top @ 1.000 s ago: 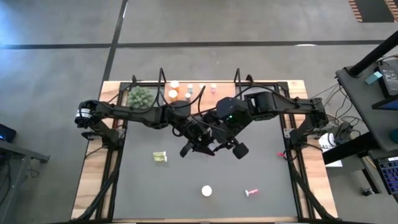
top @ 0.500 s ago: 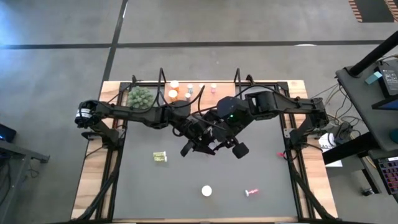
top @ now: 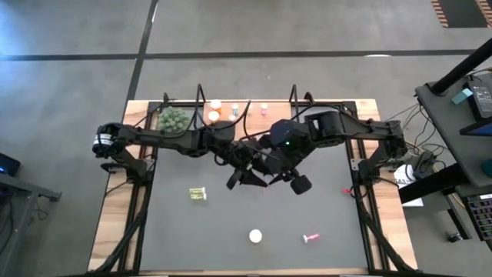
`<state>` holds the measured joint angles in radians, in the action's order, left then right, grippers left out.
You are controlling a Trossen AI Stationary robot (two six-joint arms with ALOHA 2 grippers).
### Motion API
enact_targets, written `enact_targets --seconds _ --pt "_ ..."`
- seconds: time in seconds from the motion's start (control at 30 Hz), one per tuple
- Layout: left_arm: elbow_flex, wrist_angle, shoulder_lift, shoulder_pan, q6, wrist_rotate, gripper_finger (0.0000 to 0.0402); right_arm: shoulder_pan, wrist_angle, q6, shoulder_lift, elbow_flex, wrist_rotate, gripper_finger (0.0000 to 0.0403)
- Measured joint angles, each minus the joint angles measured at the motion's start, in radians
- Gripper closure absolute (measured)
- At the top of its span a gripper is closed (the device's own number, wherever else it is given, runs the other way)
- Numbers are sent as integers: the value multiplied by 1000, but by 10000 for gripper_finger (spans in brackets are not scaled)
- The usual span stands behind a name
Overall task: Pick and place medicine bottles onto shelf by color
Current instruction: Put the bottom pink pill bottle on the shelf aligned with the other pink pill bottle
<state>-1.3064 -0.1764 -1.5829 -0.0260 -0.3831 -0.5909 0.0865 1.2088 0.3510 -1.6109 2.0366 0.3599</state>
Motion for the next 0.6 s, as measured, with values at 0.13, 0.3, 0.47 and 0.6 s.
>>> enact_targets --seconds 0.13,0.3,0.47,0.6 --pt "0 2 1 -25 1 -1 192 -2 106 -45 12 23 0 298" --pt "-1 6 1 -70 1 -3 191 -2 240 -96 19 54 -25 298" --pt "-2 10 8 -114 -1 -4 191 -10 319 -100 20 72 -223 298" --pt "-2 10 36 -150 -1 -6 191 -64 325 -72 20 59 -280 298"
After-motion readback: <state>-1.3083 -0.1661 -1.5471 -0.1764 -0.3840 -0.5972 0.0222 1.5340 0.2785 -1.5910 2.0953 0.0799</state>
